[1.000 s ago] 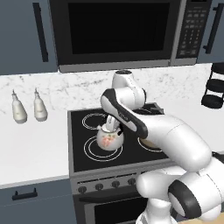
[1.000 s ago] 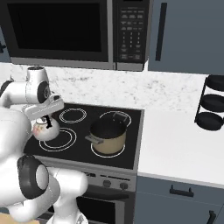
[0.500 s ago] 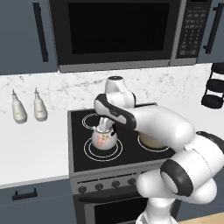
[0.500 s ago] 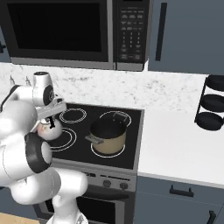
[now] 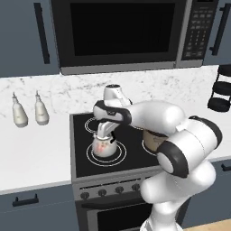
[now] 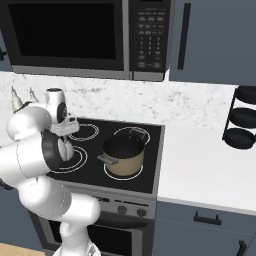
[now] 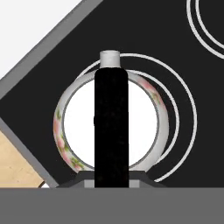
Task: Pick the kettle from the counter and place it on a stove burner. Then turn the burner on.
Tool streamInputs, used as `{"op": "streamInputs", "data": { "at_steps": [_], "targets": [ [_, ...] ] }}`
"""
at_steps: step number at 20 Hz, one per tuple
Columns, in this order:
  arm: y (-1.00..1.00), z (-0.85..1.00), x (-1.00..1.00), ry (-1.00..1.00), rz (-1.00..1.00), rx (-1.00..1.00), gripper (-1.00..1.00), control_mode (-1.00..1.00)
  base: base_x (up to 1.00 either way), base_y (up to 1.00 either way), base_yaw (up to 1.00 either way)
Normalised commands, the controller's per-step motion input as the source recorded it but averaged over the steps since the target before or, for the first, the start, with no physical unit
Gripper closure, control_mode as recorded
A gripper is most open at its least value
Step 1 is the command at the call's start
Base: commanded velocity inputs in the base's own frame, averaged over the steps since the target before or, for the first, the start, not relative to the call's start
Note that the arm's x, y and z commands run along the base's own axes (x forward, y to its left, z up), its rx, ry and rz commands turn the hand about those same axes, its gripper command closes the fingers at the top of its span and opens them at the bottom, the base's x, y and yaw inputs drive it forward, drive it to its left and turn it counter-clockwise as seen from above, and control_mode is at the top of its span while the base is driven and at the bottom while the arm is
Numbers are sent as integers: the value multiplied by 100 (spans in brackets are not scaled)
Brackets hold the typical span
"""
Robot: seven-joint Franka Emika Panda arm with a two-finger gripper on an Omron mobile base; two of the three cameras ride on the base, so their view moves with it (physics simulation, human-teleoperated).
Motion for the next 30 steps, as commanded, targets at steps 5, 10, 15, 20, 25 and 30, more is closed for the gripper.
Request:
{"op": "streamInputs", "data": {
  "at_steps": [5,10,15,20,25,30],
  "targets": [
    [1,-34,12,1,0,0,100,-100,0,0,0],
    [0,-21,10,0,0,0,100,-100,0,0,0],
    [0,-16,2,0,-1,0,100,-100,0,0,0],
    [0,-8,-9,0,-1,0,100,-100,0,0,0],
    [0,0,-15,0,-1,0,100,-100,0,0,0],
    [0,1,-1,-1,-5,0,100,-100,0,0,0]
  ]
}}
